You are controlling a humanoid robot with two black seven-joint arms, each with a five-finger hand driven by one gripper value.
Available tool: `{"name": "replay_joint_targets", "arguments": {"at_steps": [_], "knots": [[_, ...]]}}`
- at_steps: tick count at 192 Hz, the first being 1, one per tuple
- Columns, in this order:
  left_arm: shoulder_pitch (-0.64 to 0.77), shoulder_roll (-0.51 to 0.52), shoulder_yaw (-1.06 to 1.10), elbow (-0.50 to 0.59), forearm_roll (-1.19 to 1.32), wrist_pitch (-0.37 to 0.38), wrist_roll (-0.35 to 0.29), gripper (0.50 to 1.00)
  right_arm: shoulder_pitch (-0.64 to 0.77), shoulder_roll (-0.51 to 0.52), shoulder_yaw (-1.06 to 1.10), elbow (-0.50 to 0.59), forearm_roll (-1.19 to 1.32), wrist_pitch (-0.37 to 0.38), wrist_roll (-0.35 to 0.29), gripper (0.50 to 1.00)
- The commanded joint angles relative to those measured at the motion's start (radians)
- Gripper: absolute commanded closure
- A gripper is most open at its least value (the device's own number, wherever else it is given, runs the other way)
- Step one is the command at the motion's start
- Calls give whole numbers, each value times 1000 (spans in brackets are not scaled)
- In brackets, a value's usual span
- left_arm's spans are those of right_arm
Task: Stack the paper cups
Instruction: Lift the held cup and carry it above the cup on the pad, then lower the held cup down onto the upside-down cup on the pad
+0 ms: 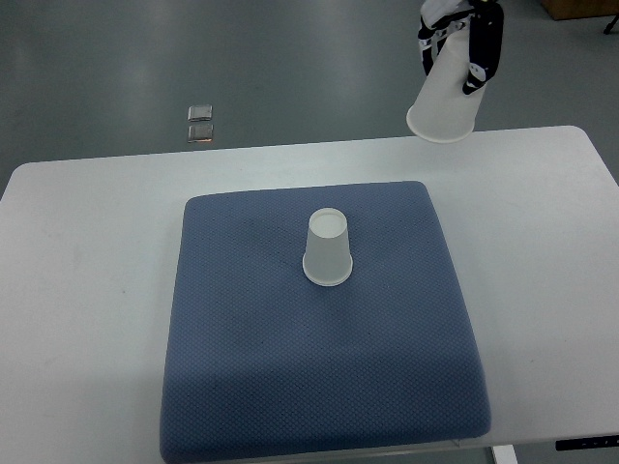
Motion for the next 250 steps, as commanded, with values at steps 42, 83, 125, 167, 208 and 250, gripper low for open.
{"name": "replay_joint_targets", "arguments": {"at_steps": [42, 83, 125, 167, 208, 250], "knots": [[0, 0, 0, -4, 0, 0, 0, 500, -6, 159, 108, -39, 182, -11, -3, 930], [0, 0, -5, -3, 0, 0, 0, 500, -23, 159, 146, -46, 185, -11, -5, 928], [0, 0, -6, -4, 0, 0, 0, 500, -41, 159, 200, -28, 217, -8, -5, 928], [0, 0, -8, -1, 0, 0, 0, 500, -61, 159, 203, -30, 234, -26, -6, 928], [0, 0, -8, 0, 0, 0, 0, 500, -95, 159, 192, -28, 228, -68, -20, 926], [0, 0, -8, 2, 0, 0, 0, 500, -135, 159, 183, -28, 225, -72, -37, 916]]}}
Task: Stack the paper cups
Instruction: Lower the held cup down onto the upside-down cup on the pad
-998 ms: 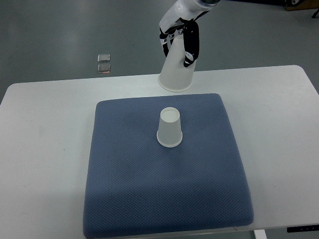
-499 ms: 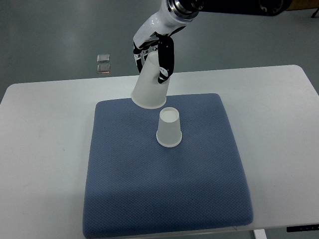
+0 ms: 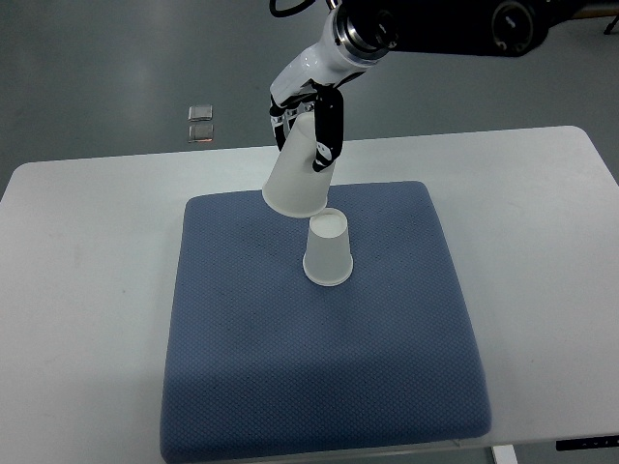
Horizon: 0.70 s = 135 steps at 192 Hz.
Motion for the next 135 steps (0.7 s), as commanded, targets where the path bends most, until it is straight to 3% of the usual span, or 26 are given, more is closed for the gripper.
{"name": "replay_joint_targets", "arguments": {"at_steps": [1, 88, 135], "knots": [[0, 0, 0, 0, 0, 0, 0, 500, -17, 0, -3, 0, -1, -1, -7, 916], [0, 0, 0, -3, 0, 0, 0, 500, -94, 0, -9, 0, 1, -81, -21, 912], [0, 0, 2, -3, 0, 0, 0, 500, -112, 0, -9, 0, 1, -86, -21, 908]]}}
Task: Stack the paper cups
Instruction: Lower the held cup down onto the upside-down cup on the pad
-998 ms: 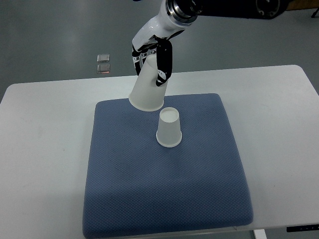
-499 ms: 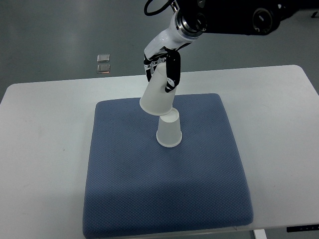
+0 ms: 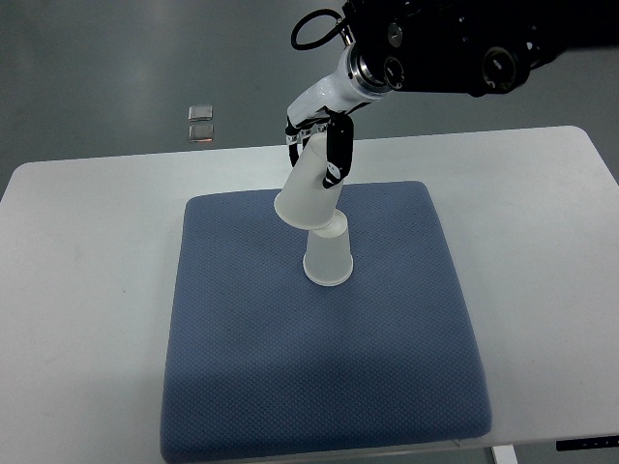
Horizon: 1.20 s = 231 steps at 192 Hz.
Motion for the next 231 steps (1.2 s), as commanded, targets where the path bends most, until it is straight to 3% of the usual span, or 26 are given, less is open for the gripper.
{"name": "replay_joint_targets", "arguments": {"at_steps": [1, 136, 231], "knots": [[0, 0, 1, 0, 0, 0, 0, 500, -11, 0, 0, 1, 0, -1, 0, 908], [0, 0, -2, 3, 0, 0, 0, 500, -65, 0, -23, 9, -29, -15, -17, 881], [0, 0, 0, 3, 0, 0, 0, 500, -17, 0, -37, 9, -37, 12, -23, 857]]}}
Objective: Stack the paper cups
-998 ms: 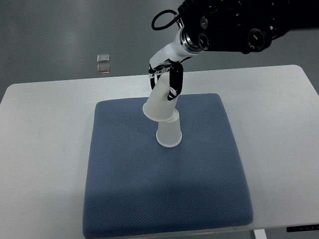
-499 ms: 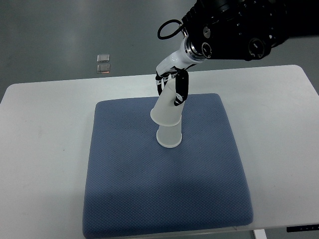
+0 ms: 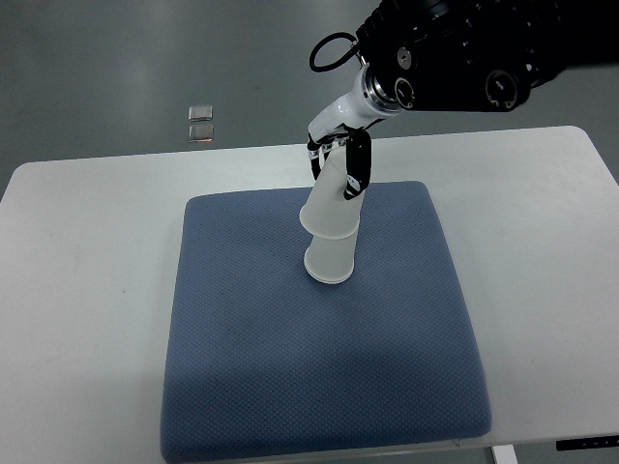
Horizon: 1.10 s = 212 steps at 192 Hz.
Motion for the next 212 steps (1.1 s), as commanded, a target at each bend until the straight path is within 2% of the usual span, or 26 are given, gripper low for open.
{"name": "replay_joint_targets", "arguments": {"at_steps": [1, 138, 212], "knots": [[0, 0, -1, 1, 0, 0, 0, 500, 9, 0, -9, 0, -3, 9, 0, 854], [0, 0, 0, 0, 0, 0, 0, 500, -17, 0, -12, 0, -3, 0, -13, 818], [0, 0, -1, 0, 0, 0, 0, 500, -44, 0, -12, -2, -4, -35, -14, 803]]}}
